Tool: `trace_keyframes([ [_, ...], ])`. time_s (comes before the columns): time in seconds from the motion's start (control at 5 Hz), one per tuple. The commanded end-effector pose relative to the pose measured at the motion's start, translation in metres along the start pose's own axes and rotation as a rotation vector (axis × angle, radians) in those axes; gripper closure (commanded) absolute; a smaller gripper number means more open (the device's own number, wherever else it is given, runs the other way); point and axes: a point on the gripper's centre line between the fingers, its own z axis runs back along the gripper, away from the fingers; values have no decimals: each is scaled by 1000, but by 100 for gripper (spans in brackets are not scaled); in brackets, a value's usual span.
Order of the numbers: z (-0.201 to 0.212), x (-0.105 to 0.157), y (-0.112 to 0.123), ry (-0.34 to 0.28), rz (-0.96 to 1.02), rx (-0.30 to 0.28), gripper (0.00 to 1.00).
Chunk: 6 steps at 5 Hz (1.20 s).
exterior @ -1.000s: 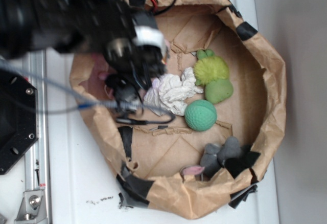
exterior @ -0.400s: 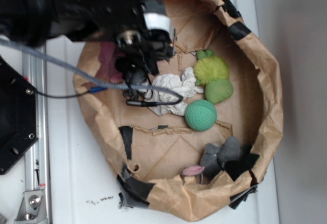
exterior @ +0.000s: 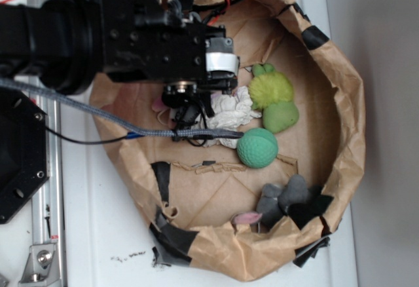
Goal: Grab the pink bunny.
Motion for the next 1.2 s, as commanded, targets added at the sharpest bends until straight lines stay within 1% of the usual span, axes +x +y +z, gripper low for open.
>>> trace_keyframes([
  [0.0,107,47,-2,-118,113,78,100],
  [0.2,159,65,-2,-163,154,38,100],
  [0.4,165,67,-3,-102,254,-42,100],
  [0.6,151,63,-9,-142,220,-148,0],
  [0.8,126,49,-7,-152,144,-229,0],
  [1.0,97,31,-2,-111,142,-204,0],
])
